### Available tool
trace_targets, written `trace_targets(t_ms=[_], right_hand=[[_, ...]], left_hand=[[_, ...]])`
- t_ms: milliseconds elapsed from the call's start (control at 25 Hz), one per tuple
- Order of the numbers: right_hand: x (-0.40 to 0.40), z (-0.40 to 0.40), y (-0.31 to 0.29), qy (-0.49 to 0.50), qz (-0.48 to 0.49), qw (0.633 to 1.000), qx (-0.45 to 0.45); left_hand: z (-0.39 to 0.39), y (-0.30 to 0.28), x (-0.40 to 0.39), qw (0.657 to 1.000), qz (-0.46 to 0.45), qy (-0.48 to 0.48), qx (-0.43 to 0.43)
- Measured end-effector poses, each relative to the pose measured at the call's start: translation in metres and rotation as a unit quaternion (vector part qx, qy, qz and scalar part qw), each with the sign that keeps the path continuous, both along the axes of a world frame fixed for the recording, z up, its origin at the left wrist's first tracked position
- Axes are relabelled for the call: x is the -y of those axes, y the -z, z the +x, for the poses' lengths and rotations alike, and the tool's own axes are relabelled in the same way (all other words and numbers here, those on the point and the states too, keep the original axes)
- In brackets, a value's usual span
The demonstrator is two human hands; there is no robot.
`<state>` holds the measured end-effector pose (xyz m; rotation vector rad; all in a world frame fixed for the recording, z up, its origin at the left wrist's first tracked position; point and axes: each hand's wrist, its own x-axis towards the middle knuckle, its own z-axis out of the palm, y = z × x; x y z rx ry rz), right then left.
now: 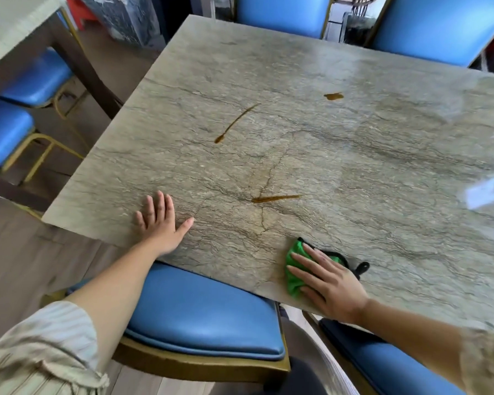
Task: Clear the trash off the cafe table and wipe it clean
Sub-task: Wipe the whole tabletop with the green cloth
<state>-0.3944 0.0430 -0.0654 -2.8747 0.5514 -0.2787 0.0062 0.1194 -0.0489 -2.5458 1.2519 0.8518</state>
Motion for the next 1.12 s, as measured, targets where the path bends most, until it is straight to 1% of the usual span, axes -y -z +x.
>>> trace_targets(t_ms=[80, 120, 200, 280, 360, 440, 560, 600, 640, 680, 720, 760, 800, 840, 880, 920, 960, 1000, 1080, 1120], right_hand=[[-0.014, 0.054, 0.008, -0.031, 0.003, 0.999, -0.009], [-0.021, 0.081, 0.009, -0.03, 0.006, 0.999, -0.013], [-0.031, 0.125, 0.009, -0.003, 0.017, 1.0, -0.015], [-0.033, 0.148, 0.008, 0.018, 0.024, 0.999, -0.011], [-0.031, 0.145, 0.009, 0.012, 0.026, 1.0, 0.002], [-0.025, 0.121, 0.01, -0.01, 0.027, 1.0, 0.01], [-0.009, 0.055, 0.008, -0.034, 0.024, 0.999, 0.012], [0.001, 0.027, 0.008, -0.026, 0.02, 0.999, 0.013], [0.013, -0.002, 0.007, 0.006, 0.016, 1.0, 0.013], [0.027, -0.028, 0.006, 0.069, 0.017, 0.997, 0.011], [0.042, -0.049, 0.003, 0.161, 0.023, 0.987, 0.009], [0.056, -0.061, 0.0, 0.27, 0.036, 0.962, 0.009], [0.068, -0.066, -0.001, 0.376, 0.054, 0.925, 0.013], [0.078, -0.063, -0.001, 0.465, 0.075, 0.882, 0.021], [0.087, -0.054, -0.001, 0.526, 0.094, 0.845, 0.034], [0.093, -0.041, -0.001, 0.562, 0.104, 0.819, 0.051], [0.099, -0.025, -0.001, 0.577, 0.109, 0.807, 0.067], [0.104, -0.007, -0.001, 0.581, 0.116, 0.802, 0.076], [0.107, 0.039, -0.004, 0.573, 0.138, 0.804, 0.078], [0.104, 0.066, -0.005, 0.555, 0.141, 0.816, 0.075]], left_hand=[[0.0, -0.001, -0.001, 1.0, 0.002, 0.001, 0.001], [0.001, -0.001, -0.001, 1.0, 0.004, 0.002, 0.0], [0.0, -0.001, -0.003, 1.0, 0.001, 0.003, 0.001], [0.0, -0.003, -0.003, 1.0, -0.005, 0.0, -0.003], [0.0, -0.005, -0.003, 1.0, -0.007, 0.001, -0.004], [0.001, -0.006, -0.005, 1.0, -0.008, 0.003, 0.001], [-0.001, -0.009, -0.008, 1.0, -0.018, -0.02, -0.002], [-0.002, -0.011, -0.008, 0.999, -0.016, -0.031, -0.005], [-0.003, -0.012, -0.009, 0.999, -0.01, -0.037, -0.005], [-0.004, -0.012, -0.009, 0.999, -0.004, -0.04, -0.004], [-0.003, -0.011, -0.009, 0.999, -0.001, -0.04, -0.002], [-0.003, -0.01, -0.01, 0.999, -0.001, -0.041, -0.002], [-0.002, -0.01, -0.01, 0.999, -0.003, -0.044, -0.004], [-0.003, -0.01, -0.009, 0.999, -0.004, -0.045, -0.005], [-0.002, -0.01, -0.009, 0.999, -0.007, -0.044, -0.006], [-0.001, -0.009, -0.009, 0.999, -0.009, -0.045, -0.008], [-0.001, -0.009, -0.009, 0.999, -0.013, -0.046, -0.01], [0.0, -0.008, -0.009, 0.999, -0.017, -0.048, -0.011], [0.001, -0.007, -0.008, 0.999, -0.017, -0.047, -0.006], [0.0, -0.006, -0.007, 0.999, -0.016, -0.049, -0.007]])
